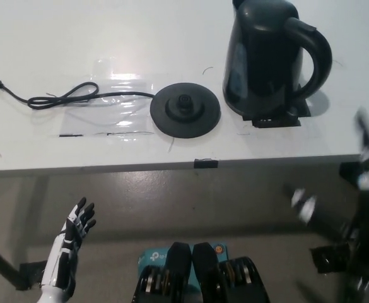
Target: Use the right hand to grab the handle of the kettle from the base and place it on the right side
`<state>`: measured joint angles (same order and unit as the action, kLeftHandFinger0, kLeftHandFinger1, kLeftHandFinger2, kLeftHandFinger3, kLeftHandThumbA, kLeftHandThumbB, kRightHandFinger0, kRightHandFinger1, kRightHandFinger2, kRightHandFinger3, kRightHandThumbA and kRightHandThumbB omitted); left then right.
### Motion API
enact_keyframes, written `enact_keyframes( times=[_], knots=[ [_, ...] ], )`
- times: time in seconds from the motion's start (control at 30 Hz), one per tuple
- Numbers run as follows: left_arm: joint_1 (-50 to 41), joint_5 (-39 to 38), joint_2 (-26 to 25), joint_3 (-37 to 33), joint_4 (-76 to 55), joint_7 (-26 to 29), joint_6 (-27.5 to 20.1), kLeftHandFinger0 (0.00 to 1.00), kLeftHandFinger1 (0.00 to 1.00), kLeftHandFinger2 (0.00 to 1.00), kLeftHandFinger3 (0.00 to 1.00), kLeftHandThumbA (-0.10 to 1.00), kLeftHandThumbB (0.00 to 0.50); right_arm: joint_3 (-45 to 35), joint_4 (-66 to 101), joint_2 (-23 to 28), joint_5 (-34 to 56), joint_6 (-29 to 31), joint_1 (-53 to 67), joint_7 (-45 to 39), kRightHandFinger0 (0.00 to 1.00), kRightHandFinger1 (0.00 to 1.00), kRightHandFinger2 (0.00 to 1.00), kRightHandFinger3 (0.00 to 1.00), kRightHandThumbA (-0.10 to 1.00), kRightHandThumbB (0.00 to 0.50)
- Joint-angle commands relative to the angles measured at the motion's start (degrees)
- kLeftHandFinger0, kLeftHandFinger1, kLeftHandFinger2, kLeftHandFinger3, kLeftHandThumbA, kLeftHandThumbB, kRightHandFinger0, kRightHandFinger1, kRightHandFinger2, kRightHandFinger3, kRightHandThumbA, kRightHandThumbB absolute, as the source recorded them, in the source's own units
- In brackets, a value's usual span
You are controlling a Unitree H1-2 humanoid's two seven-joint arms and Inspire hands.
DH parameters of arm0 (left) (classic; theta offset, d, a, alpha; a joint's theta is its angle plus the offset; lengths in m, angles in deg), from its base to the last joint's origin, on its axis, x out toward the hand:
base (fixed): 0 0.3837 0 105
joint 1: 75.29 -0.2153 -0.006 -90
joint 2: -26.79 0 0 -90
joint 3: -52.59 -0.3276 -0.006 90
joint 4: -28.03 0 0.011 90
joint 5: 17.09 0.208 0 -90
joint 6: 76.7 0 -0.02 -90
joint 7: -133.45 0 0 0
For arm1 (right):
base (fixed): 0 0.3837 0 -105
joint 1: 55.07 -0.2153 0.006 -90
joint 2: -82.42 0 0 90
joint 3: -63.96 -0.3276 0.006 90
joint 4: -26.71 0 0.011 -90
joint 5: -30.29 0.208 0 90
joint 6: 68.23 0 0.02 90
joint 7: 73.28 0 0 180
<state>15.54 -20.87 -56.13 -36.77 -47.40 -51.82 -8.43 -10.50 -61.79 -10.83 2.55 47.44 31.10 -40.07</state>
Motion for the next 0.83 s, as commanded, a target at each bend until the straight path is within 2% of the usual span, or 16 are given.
enact_keyframes(
  times=[0.0, 0.07, 0.13, 0.23, 0.57, 0.8],
  knots=[
    [0.46, 1.15, 0.22, -0.97, -0.46, -0.83, -1.97, 1.0, 1.0, 1.0, 1.0, 1.0, 0.5, 2.58, -5.26, 1.17, 5.68, 1.26, 0.11, -2.32, 1.0, 1.0, 1.0, 1.0, 1.0, 0.338],
    [1.11, 1.88, 0.17, -1.46, 0.04, -0.61, -2.36, 1.0, 1.0, 1.0, 1.0, 1.0, 0.5, 3.09, -8.77, 1.3, 8.24, 1.26, -0.03, -3.62, 1.0, 1.0, 1.0, 1.0, 1.0, 0.359],
    [1.94, 1.47, 0.11, -1.66, 0.34, -0.93, -2.15, 1.0, 1.0, 1.0, 1.0, 1.0, 0.5, 2.05, -10.86, 1.12, 13.46, 1.26, -0.23, -9.39, 1.0, 1.0, 1.0, 1.0, 1.0, 0.355],
    [3.06, 1.34, 0.28, -1.64, 0.79, -0.81, -1.84, 1.0, 1.0, 1.0, 1.0, 1.0, 0.5, 0.7, -12.03, 1.12, 17.52, 1.26, -0.73, -13.46, 1.0, 1.0, 1.0, 1.0, 1.0, 0.366],
    [4.37, 2.3, -0.13, -2.15, 1.07, -0.76, -0.54, 1.0, 1.0, 1.0, 1.0, 1.0, 0.5, -2.3, -13.22, -0.01, 17.65, 1.26, 0.13, -16.7, 1.0, 1.0, 1.0, 1.0, 1.0, 0.313],
    [4.47, 1.26, -0.57, -1.25, 1.86, -0.76, -1.62, 1.0, 1.0, 1.0, 1.0, 1.0, 0.5, -3.37, -13.77, -1.15, 18.93, 1.26, -0.79, -19.49, 1.0, 1.0, 1.0, 1.0, 1.0, 0.332]
  ],
)
